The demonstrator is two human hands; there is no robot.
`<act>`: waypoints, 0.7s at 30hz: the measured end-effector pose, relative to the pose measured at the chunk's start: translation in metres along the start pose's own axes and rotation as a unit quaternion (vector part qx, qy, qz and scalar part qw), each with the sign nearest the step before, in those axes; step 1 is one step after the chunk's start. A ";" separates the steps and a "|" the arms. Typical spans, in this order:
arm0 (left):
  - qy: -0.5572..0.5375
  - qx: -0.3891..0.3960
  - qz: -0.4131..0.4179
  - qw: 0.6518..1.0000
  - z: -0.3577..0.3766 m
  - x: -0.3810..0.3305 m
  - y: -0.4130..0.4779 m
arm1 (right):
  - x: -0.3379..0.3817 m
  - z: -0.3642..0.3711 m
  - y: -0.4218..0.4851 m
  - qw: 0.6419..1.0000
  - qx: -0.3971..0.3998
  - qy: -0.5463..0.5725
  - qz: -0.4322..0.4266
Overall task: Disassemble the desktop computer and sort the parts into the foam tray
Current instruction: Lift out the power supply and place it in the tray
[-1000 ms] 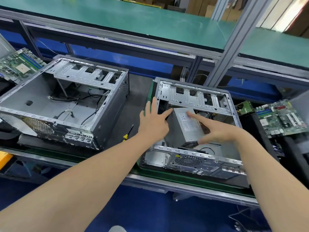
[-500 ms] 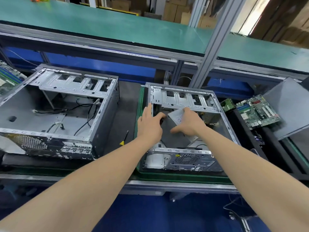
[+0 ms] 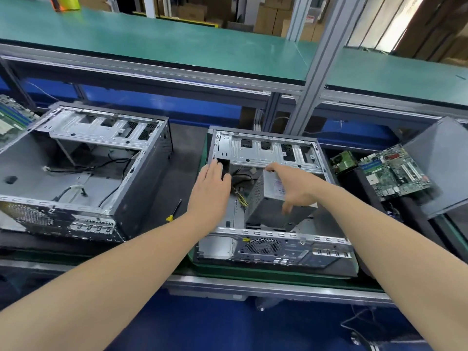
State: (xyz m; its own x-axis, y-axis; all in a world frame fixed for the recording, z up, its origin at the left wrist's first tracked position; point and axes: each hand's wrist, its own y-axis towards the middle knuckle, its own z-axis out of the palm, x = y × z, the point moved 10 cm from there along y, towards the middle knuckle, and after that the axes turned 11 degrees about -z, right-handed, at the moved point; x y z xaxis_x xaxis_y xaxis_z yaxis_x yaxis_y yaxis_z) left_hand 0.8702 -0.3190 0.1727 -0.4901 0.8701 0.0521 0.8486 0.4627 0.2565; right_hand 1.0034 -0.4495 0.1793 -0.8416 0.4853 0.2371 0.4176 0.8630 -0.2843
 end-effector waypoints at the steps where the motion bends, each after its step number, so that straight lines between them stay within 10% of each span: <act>1: 0.028 0.006 0.031 0.999 0.001 -0.009 0.000 | 0.000 0.000 0.001 1.000 0.001 0.005 -0.011; 10: -0.137 0.232 -0.115 0.956 0.029 -0.024 0.016 | 0.011 0.025 0.010 0.993 0.028 -0.025 -0.108; 14: -0.377 0.404 -0.321 0.770 0.084 -0.032 -0.001 | -0.002 0.020 0.002 0.993 0.037 -0.006 -0.116; 21: -0.564 0.341 -0.567 0.495 0.127 -0.033 -0.028 | -0.021 0.015 -0.009 0.993 0.020 0.047 -0.107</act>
State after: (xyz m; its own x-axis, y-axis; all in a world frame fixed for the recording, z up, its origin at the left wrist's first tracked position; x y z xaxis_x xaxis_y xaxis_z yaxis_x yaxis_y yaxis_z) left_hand 0.8877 -0.3392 0.0415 -0.6319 -0.6497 -0.4226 0.2145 0.3774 -0.9009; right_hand 1.0118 -0.4694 0.1633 -0.8731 0.3045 0.3808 0.2178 0.9423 -0.2541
